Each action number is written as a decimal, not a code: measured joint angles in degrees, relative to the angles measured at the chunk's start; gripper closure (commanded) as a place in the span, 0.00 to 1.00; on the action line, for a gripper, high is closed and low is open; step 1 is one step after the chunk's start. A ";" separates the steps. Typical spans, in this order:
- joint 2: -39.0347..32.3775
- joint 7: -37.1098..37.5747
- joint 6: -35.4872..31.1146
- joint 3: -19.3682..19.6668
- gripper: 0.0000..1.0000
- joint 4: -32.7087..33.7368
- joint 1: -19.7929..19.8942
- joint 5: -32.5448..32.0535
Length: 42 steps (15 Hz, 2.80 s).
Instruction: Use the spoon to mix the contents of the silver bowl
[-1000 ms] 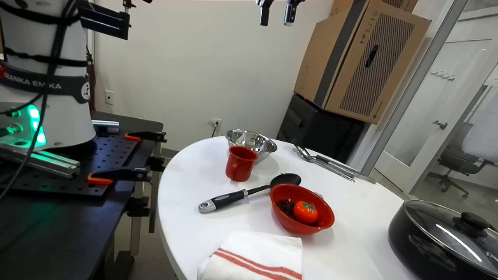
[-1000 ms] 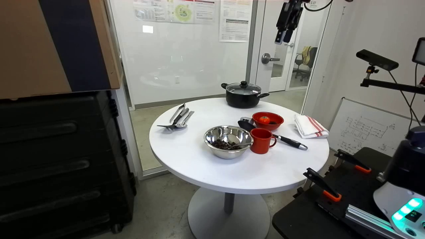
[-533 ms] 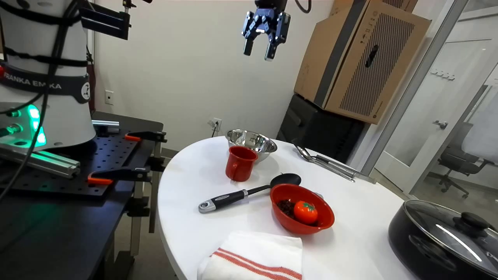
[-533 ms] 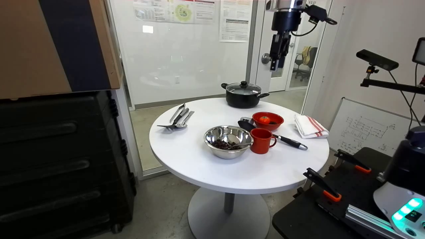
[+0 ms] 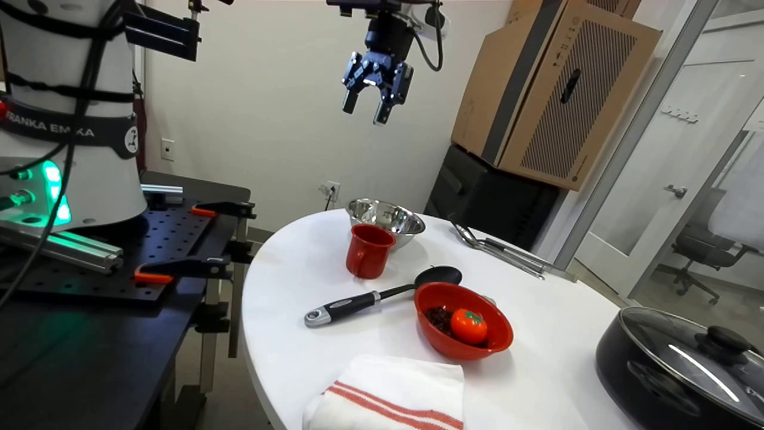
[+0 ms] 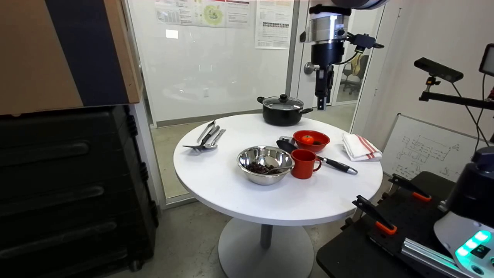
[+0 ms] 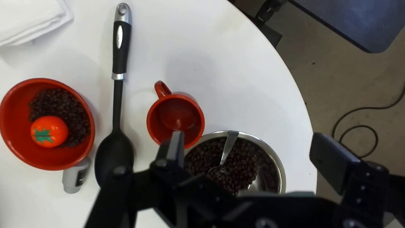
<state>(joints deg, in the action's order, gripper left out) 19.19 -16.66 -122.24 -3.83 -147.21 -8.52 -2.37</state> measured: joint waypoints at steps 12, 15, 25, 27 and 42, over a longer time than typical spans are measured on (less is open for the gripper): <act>-3.49 0.03 -0.29 -1.45 0.00 -2.82 -1.22 0.21; -6.99 0.04 -2.35 -2.61 0.00 -3.73 -1.77 0.17; -18.17 2.09 -16.04 -3.34 0.00 -3.80 -1.27 -3.77; -20.36 2.09 -20.51 -3.34 0.00 -3.50 -1.09 -5.56; -26.65 7.29 -25.60 -3.20 0.00 -1.80 -0.63 -8.74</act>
<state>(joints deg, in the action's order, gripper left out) -7.46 -9.38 -147.84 -7.04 -149.00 -9.15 -11.11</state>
